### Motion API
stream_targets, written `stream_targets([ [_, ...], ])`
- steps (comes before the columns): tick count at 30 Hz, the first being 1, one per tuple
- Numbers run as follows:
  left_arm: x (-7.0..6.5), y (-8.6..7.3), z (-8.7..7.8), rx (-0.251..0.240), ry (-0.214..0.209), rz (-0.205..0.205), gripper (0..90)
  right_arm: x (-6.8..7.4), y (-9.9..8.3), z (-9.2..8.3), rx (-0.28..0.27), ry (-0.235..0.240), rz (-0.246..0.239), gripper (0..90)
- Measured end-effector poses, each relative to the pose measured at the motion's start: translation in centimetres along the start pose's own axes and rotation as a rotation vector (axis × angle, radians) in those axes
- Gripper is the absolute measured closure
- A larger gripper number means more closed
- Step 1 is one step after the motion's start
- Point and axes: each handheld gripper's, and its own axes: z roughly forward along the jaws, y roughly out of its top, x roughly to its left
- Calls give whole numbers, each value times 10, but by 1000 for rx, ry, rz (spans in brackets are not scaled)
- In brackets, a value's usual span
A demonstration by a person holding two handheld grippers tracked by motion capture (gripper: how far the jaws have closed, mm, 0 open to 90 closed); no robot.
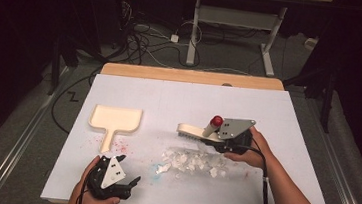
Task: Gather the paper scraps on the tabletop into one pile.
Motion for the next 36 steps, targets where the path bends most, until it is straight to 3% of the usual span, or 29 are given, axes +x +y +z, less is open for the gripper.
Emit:
stream_targets([
  [2,0,0,0,-1,-2,2,197,-1,1,-11,29,-38,37,678],
  [4,0,-1,-1,-2,-5,6,197,-2,1,-14,38,-41,52,678],
  [8,1,-1,-2,-8,-4,6,197,-5,-1,-28,117,-125,132,678],
  [11,2,-1,-2,-14,-6,7,197,-8,-11,-37,178,-207,256,678],
  [12,3,-1,-2,-14,-6,8,197,-7,-20,-41,237,-273,311,678],
  [13,3,-1,-2,-14,-6,9,197,-7,-20,-41,237,-273,311,678],
  [14,3,-1,-2,-16,-8,9,197,-3,-29,-40,271,-313,375,678],
  [15,3,0,-3,-17,-8,10,197,1,-33,-38,289,-326,409,679],
  [16,3,0,-3,-18,-7,11,197,1,-33,-38,289,-326,409,679],
  [17,2,1,-3,-20,-6,14,197,9,-40,-33,328,-358,454,678],
  [19,1,1,-4,-22,-4,17,197,12,-42,-31,352,-366,463,678],
  [20,1,2,-4,-24,-4,19,197,22,-45,-29,357,-379,499,678],
  [23,1,3,-4,-25,-4,23,197,31,-43,-28,347,-384,523,678],
  [24,1,3,-4,-25,-3,23,197,41,-38,-23,330,-379,530,678],
  [29,0,4,-4,-31,-5,23,197,56,-24,-11,286,-345,522,678],
  [32,0,4,-3,-25,-7,29,197,64,-10,6,264,-329,513,678],
  [36,-1,4,-4,-24,-6,27,197,66,-3,13,235,-314,512,678],
])
